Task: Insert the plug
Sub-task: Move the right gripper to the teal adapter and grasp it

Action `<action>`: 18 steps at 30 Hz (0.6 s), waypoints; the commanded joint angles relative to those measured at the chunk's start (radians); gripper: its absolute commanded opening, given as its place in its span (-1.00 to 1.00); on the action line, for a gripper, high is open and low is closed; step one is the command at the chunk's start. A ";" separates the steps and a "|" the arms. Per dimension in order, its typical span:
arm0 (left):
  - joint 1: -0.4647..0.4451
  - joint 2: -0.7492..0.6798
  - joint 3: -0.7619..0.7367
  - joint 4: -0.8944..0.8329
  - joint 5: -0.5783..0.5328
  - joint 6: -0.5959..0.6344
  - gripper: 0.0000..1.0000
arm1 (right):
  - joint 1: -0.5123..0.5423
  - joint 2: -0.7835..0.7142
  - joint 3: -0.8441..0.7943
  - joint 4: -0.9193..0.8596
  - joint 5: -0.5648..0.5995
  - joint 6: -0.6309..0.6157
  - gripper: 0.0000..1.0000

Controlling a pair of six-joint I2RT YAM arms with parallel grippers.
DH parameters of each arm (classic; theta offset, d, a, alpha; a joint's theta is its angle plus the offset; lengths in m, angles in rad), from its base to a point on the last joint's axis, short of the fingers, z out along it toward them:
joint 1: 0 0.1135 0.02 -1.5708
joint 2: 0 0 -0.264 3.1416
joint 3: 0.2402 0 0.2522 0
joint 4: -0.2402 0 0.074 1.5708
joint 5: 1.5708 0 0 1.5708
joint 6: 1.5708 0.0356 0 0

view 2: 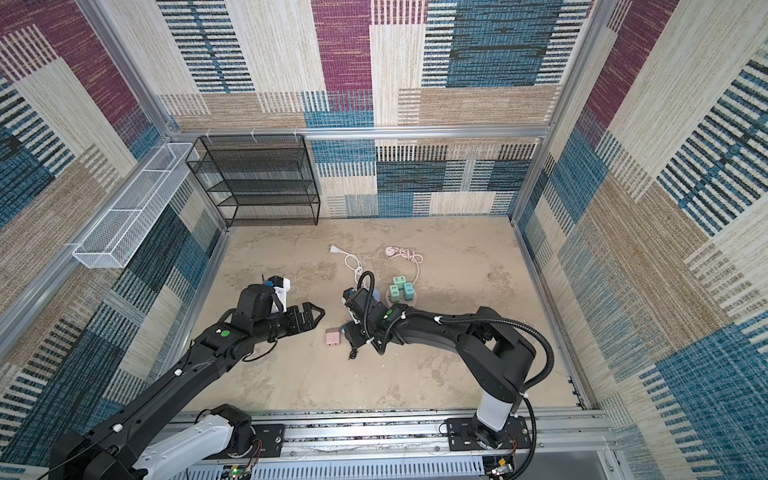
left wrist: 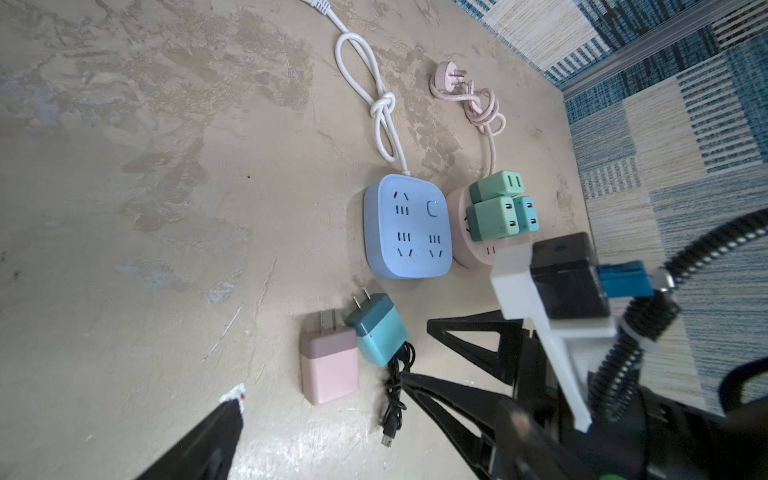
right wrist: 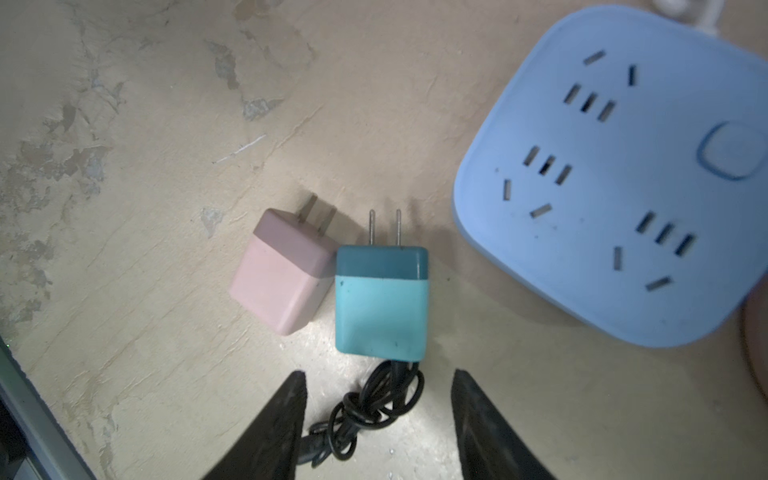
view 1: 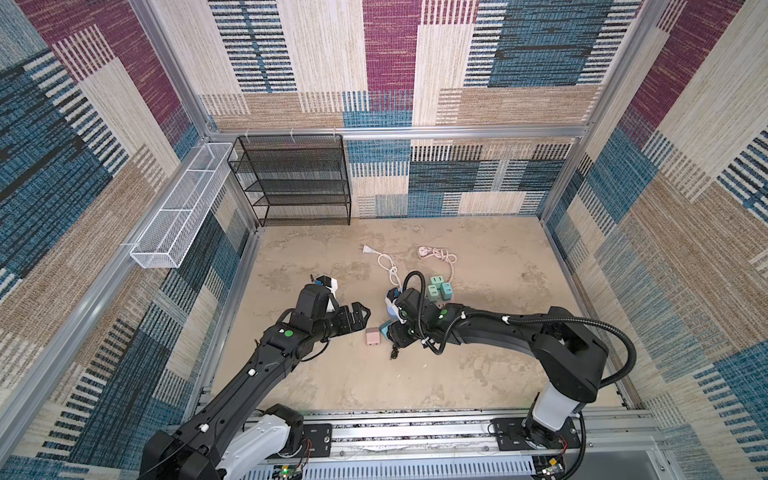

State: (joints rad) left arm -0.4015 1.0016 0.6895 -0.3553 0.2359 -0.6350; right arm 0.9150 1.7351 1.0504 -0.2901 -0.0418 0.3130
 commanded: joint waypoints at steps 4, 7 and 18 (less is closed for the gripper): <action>0.016 -0.010 -0.016 0.047 0.045 -0.043 1.00 | 0.001 0.062 0.051 0.016 0.001 -0.031 0.16; 0.020 -0.008 -0.022 0.050 0.050 -0.050 0.99 | 0.000 0.096 0.070 0.011 -0.003 -0.040 0.16; 0.021 -0.022 -0.038 0.050 0.057 -0.065 0.98 | 0.001 0.149 0.076 0.005 -0.003 -0.036 0.12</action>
State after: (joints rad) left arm -0.3817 0.9848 0.6556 -0.3256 0.2905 -0.6853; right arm 0.9150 1.8782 1.1271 -0.2947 -0.0490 0.2722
